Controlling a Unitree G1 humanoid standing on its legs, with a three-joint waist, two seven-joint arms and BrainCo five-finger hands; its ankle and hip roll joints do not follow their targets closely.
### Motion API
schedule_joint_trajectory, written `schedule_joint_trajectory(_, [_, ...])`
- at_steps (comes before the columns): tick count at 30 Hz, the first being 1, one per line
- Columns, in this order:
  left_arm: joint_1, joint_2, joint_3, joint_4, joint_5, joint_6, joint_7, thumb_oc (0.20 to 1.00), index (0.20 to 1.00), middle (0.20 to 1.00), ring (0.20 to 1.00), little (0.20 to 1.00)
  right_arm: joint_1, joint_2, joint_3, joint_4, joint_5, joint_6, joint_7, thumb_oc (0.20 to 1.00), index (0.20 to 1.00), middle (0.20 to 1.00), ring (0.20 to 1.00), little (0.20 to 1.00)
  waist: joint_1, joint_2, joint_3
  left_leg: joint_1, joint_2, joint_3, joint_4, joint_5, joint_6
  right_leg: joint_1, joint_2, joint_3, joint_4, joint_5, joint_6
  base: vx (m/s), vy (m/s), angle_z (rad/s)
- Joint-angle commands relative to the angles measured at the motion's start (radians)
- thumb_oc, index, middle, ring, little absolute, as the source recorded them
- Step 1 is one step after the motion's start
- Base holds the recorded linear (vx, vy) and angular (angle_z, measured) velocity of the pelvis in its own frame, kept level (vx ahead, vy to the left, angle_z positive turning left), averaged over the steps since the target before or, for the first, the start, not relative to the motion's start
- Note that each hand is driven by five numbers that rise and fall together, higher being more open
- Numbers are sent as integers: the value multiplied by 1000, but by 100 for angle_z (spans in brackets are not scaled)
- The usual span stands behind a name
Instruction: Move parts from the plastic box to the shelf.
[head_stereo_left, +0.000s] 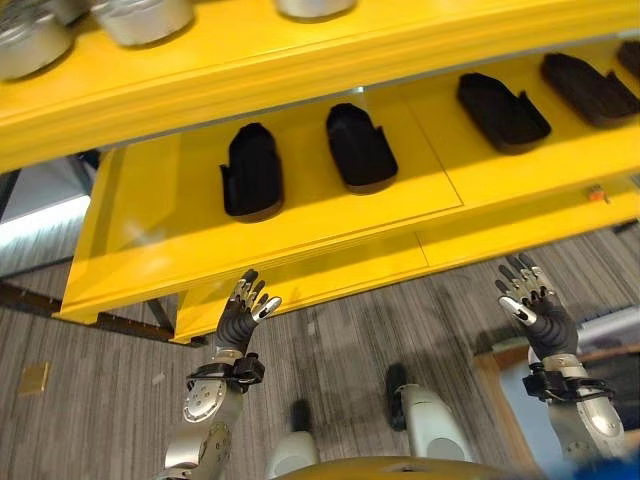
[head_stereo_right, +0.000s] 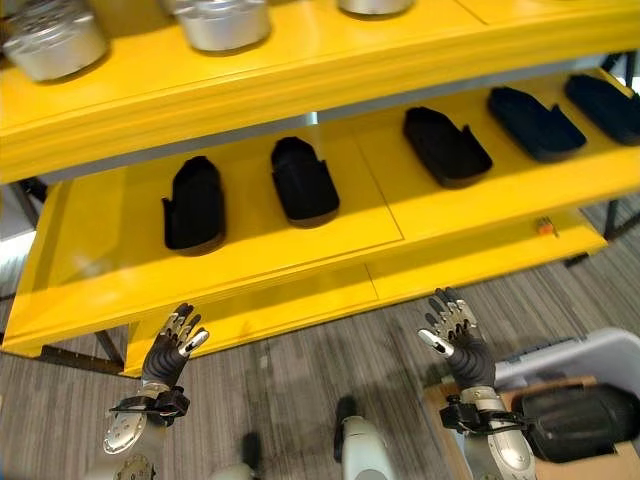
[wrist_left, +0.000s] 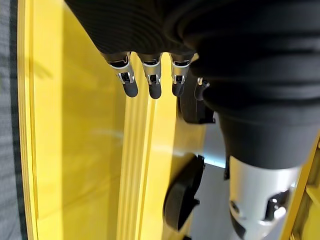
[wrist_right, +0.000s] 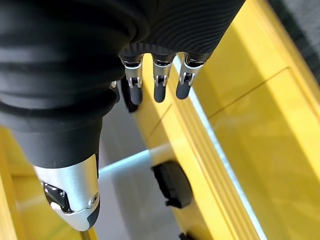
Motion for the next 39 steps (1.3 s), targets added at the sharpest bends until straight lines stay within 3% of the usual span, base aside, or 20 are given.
schedule_joint_trajectory(1, [0,43,55,-43,22,-57,11,1000,1000,1000,1000,1000,-50,6,33,29,-1,-26,14,1000,1000,1000,1000,1000,41,-38,-54,-140,60,-50,116,58,-98,245,-24,-55,-120,-92,77,88,36,-117])
schedule_joint_trajectory(3, [7,48,63,-53,24,-59,14,1000,1000,1000,1000,1000,-82,1,53,32,-32,-24,11,1000,1000,1000,1000,1000,70,-45,-48,-163,1,-145,133,71,-84,239,-5,-2,-117,-85,79,64,67,-90])
schedule_joint_trajectory(4, [23,46,70,-59,11,-61,9,1000,1000,1000,1000,1000,-86,2,59,26,-28,-17,19,1000,1000,1000,1000,1000,74,-46,-46,-152,-4,-156,122,57,-74,233,4,21,-109,-87,82,51,80,-94])
schedule_joint_trajectory(15, [96,99,91,-83,7,-38,-6,1000,1000,1000,1000,1000,-20,36,77,10,-5,30,46,1000,1000,1000,1000,1000,61,-52,-53,-64,42,31,61,28,-11,240,12,116,-111,-60,113,49,114,-58])
schedule_joint_trajectory(21, [85,138,80,-90,23,-31,-5,1000,1000,1000,1000,1000,-16,29,91,-2,-5,34,47,1000,1000,1000,1000,1000,35,-51,-25,-72,44,90,78,8,10,184,19,159,-62,-44,136,-34,99,-51])
schedule_joint_trajectory(22, [76,149,85,-88,31,-30,6,1000,1000,1000,1000,1000,-38,29,106,3,-18,33,42,1000,1000,1000,1000,1000,51,-48,-7,-83,61,131,89,-3,12,138,4,96,2,-49,152,-132,58,-71])
schedule_joint_trajectory(23, [81,154,109,-94,23,-33,16,1000,1000,1000,1000,1000,-60,33,131,17,-20,32,38,1000,1000,1000,1000,1000,82,-30,14,-69,104,194,86,-16,-1,135,-107,-117,32,-45,166,-105,18,-49])
schedule_joint_trajectory(24, [91,148,117,-98,17,-35,15,1000,1000,1000,1000,1000,-67,34,138,22,-27,32,35,1000,1000,1000,1000,1000,84,-24,20,-55,119,216,82,-18,-4,140,-149,-171,35,-22,164,-31,-32,-150])
schedule_joint_trajectory(25, [111,139,132,-102,8,-33,12,1000,1000,1000,1000,1000,-80,36,149,29,-33,39,36,1000,1000,1000,1000,1000,96,-20,33,-28,146,265,80,-29,-9,125,-230,-236,30,39,176,9,-41,-189])
schedule_joint_trajectory(29, [139,127,155,-105,1,-24,-3,1000,1000,1000,1000,1000,-82,41,136,29,-53,47,34,1000,1000,1000,1000,1000,101,-31,38,10,157,319,79,-53,-24,133,-333,-297,-78,167,229,51,-96,-137])
schedule_joint_trajectory(30, [142,124,155,-107,5,-23,-5,1000,1000,1000,1000,1000,-76,42,130,22,-54,48,37,1000,1000,1000,1000,1000,98,-38,38,12,158,322,85,-58,-28,134,-344,-292,-92,191,239,84,-160,-44])
schedule_joint_trajectory(31, [143,119,159,-101,10,-20,-11,1000,1000,1000,1000,1000,-53,41,111,2,-56,49,45,1000,1000,1000,1000,1000,98,-55,32,9,155,328,98,-67,-39,167,-334,-315,-134,179,239,155,-143,-26])
schedule_joint_trajectory(33, [148,102,151,-101,19,-17,-20,1000,1000,1000,1000,1000,-25,41,99,-7,-56,55,46,1000,1000,1000,1000,1000,98,-61,14,22,161,324,102,-94,-55,213,-311,-335,-177,166,259,127,-157,7])
schedule_joint_trajectory(36, [139,87,141,-91,16,-17,-17,1000,1000,1000,1000,1000,-14,33,73,-16,-55,51,40,1000,1000,1000,1000,1000,83,-65,-1,10,182,321,108,-67,-73,201,-301,-342,-154,150,237,97,-226,14])
schedule_joint_trajectory(37, [130,81,135,-85,16,-13,-15,1000,1000,1000,1000,1000,-12,25,61,-20,-57,52,35,1000,1000,1000,1000,1000,76,-57,-5,24,207,319,99,-62,-85,204,-283,-344,-131,100,221,125,-169,-10])
schedule_joint_trajectory(39, [120,78,125,-78,15,-13,-16,1000,1000,1000,1000,1000,-13,21,51,-21,-51,47,29,1000,1000,1000,1000,1000,64,-45,-6,30,236,317,95,-50,-104,204,-265,-341,-112,58,205,166,-229,-2])
